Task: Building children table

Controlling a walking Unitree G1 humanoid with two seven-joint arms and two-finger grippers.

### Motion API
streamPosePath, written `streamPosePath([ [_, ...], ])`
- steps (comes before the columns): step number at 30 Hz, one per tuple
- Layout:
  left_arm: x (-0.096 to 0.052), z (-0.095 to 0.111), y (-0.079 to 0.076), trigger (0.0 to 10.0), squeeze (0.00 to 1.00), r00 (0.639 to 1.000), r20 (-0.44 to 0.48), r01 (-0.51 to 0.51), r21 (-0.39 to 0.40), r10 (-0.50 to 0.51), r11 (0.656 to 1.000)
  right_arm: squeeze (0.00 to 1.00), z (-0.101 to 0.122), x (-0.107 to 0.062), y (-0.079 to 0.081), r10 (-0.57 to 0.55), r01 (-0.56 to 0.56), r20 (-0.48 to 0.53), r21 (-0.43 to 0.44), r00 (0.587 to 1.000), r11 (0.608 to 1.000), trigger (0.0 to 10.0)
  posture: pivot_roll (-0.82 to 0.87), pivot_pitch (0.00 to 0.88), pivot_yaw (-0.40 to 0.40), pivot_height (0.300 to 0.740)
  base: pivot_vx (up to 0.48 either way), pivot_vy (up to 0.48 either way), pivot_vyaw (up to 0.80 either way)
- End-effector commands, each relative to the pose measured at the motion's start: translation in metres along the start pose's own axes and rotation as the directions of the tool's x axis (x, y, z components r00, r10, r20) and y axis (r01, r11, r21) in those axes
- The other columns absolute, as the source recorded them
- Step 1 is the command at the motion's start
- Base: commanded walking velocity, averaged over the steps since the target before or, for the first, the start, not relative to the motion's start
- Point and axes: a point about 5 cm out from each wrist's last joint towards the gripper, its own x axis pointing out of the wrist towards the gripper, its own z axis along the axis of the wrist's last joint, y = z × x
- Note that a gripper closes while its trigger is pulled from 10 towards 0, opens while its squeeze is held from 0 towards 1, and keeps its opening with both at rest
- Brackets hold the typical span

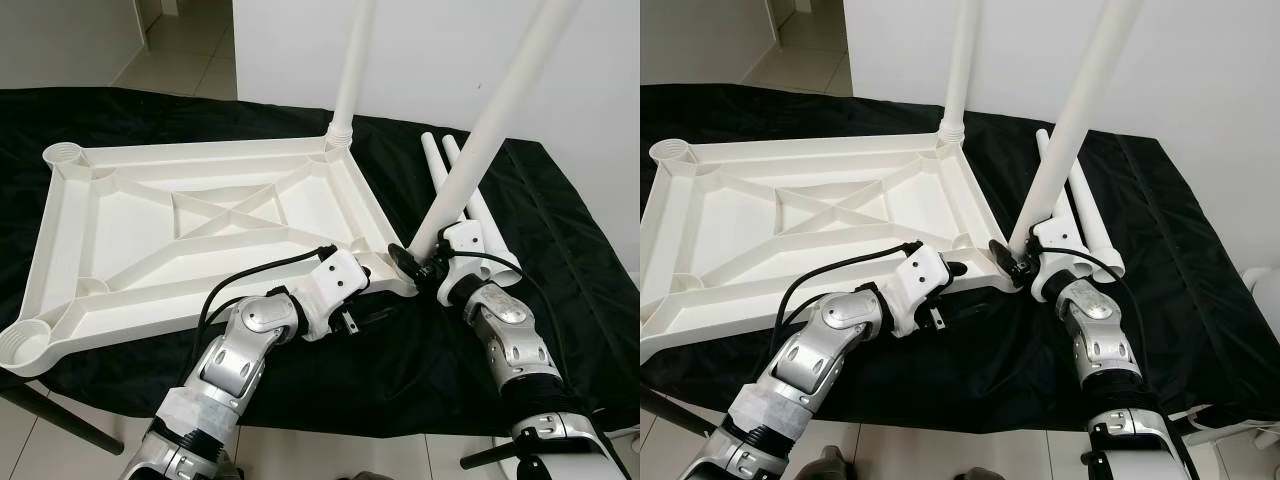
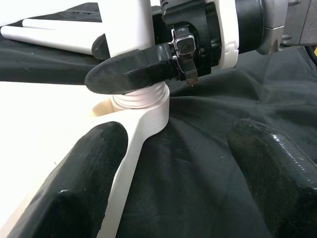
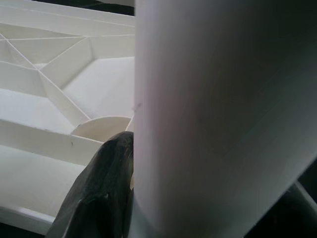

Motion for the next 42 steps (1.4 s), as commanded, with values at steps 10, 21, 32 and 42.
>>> streamPosePath([
  [10,-0.001,0.004,0.004,10.0,0.0,0.998,0.012,-0.068,0.001,0.068,0.998,0.0,-0.018,-0.005,0.003,-0.179,0.182,-0.08,0.029,0.981,0.983,10.0,0.08,0.003,-0.098,0.74,0.0,0.0,0.0],
  [21,-0.003,0.003,0.01,10.0,0.0,0.994,0.003,-0.109,0.003,0.109,0.994,0.0,-0.015,-0.005,0.02,-0.526,0.534,-0.093,0.165,0.846,0.83,10.0,0.08,0.003,-0.101,0.74,0.0,0.0,0.0],
  [32,-0.002,0.004,0.018,10.0,0.0,0.99,0.001,-0.142,-0.004,0.142,0.99,0.0,-0.002,0.002,0.043,-0.648,0.649,-0.091,0.224,0.757,0.727,10.0,0.07,0.0,-0.094,0.74,0.0,0.0,0.0],
  [42,-0.004,0.004,0.022,10.0,0.0,0.987,0.003,-0.158,-0.001,0.158,0.987,1.0,0.009,-0.002,0.048,-0.623,0.603,-0.021,0.276,0.782,0.748,10.0,0.08,0.0,-0.1,0.74,0.0,0.0,0.0],
])
